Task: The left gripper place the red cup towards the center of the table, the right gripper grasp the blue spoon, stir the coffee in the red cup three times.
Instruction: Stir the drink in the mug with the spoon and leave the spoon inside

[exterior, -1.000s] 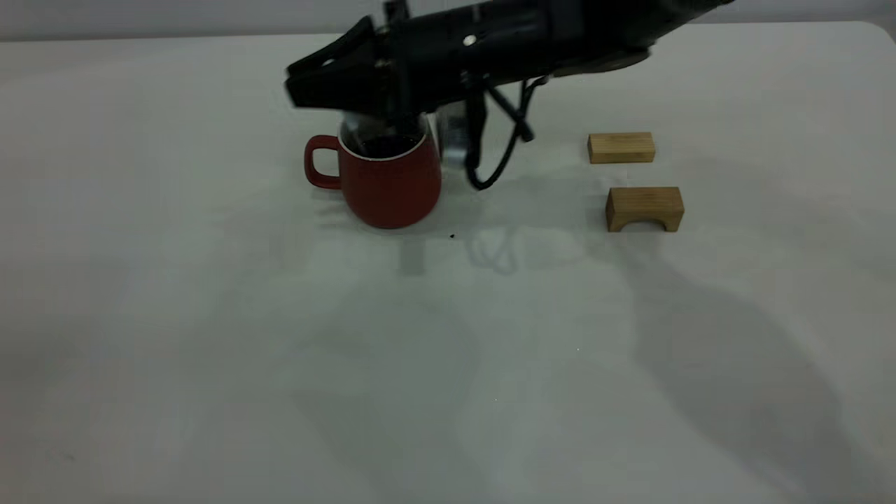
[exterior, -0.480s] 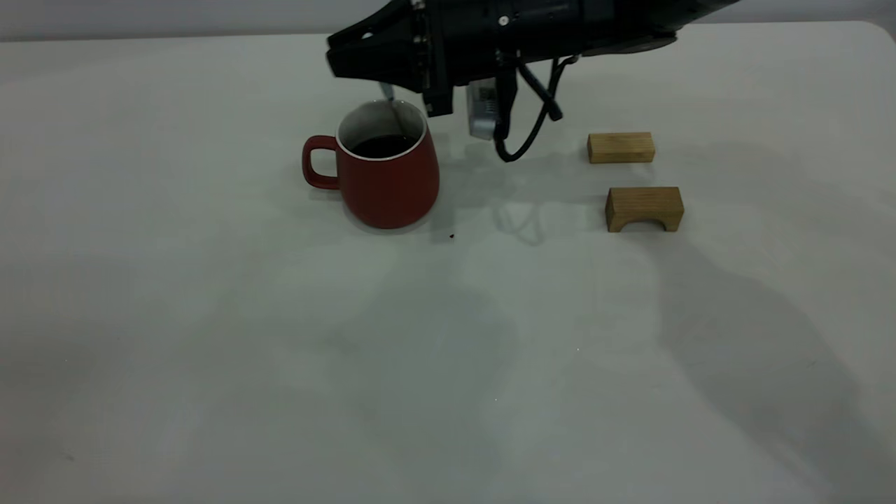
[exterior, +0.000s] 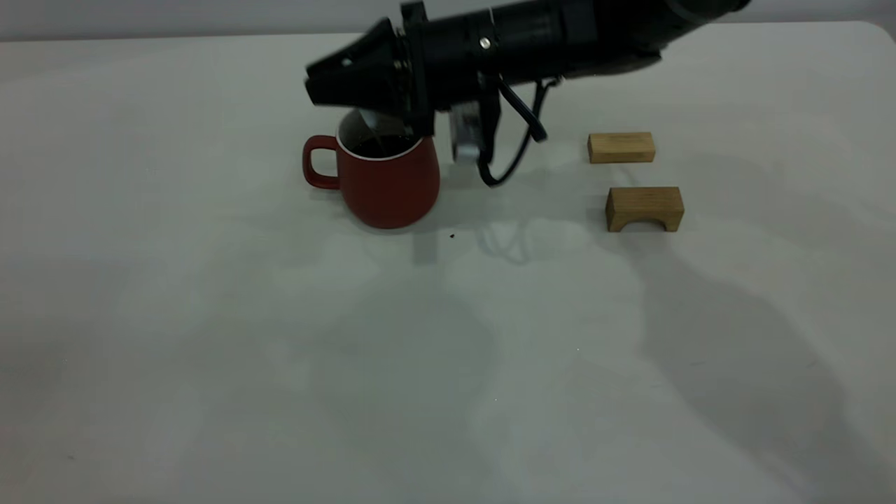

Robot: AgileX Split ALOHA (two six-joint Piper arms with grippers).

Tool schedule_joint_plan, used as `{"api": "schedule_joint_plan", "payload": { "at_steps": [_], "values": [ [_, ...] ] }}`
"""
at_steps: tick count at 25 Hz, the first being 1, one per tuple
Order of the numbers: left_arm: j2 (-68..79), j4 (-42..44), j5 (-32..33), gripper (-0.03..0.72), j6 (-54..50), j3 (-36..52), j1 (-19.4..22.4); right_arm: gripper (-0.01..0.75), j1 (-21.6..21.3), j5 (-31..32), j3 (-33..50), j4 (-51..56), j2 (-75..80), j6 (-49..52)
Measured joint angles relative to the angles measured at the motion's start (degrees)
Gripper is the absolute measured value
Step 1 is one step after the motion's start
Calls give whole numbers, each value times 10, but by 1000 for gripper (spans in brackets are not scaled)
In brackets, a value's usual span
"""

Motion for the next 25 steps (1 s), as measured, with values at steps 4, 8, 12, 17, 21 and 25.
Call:
{"api": "schedule_joint_plan", "payload": {
  "at_steps": [4,8,12,17,21,25],
  "values": [
    [0,0,0,551,0,0,0,119,0,-3,-44,3,9,-6],
    [0,0,0,551,0,0,0,119,-16,-18,-20,-13,5,-7],
    [0,0,0,551,0,0,0,119,-35,-23,52,-13,-25,-10],
    [0,0,0,551,0,0,0,119,-18,-16,82,2,-36,-11],
    [0,0,0,551,0,0,0,119,7,-8,32,2,-21,-11],
    [0,0,0,551,0,0,0,119,13,-7,-25,4,6,-28]
  ]
}}
